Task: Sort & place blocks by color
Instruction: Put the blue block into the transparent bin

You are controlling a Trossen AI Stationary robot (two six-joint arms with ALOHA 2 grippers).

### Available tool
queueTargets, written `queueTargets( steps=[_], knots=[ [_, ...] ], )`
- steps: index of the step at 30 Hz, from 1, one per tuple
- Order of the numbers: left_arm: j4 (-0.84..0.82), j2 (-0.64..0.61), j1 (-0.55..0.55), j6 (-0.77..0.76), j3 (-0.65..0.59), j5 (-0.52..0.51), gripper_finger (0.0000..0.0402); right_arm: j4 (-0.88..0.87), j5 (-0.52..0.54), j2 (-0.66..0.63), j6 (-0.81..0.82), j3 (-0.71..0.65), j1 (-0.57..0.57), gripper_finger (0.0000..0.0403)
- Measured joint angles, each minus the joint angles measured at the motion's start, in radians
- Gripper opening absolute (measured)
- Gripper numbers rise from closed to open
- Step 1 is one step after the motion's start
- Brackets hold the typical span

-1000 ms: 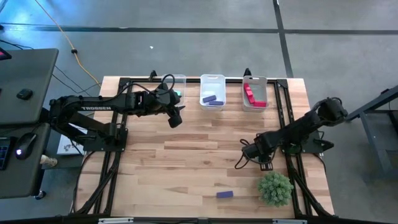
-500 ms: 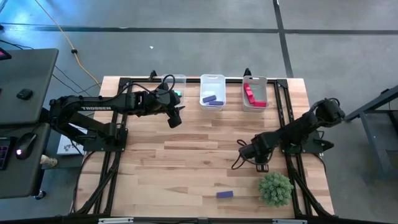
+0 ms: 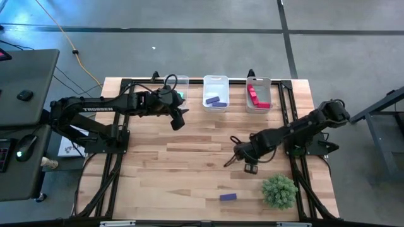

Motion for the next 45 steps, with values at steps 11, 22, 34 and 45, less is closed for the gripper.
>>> queueTargets(
  steps=[11, 22, 34, 45],
  knots=[
    [0.001, 0.000, 0.093, -0.167, 0.000, 0.126, 0.0145, 0.067, 0.160, -0.001, 0.000, 0.199, -0.145, 0.0100],
    [0.067, 0.000, 0.177, -0.197, 0.000, 0.382, 0.0145, 0.315, 0.186, -0.002, -0.019, 0.239, -0.265, 0.0100],
    [0.195, 0.000, 0.185, 0.023, 0.000, 0.661, 0.0145, 0.600, 0.124, -0.002, -0.125, 0.239, -0.339, 0.0100],
    [0.238, 0.000, 0.151, 0.088, 0.000, 0.752, 0.0145, 0.732, 0.075, -0.002, -0.211, 0.239, -0.345, 0.0100]
  ],
)
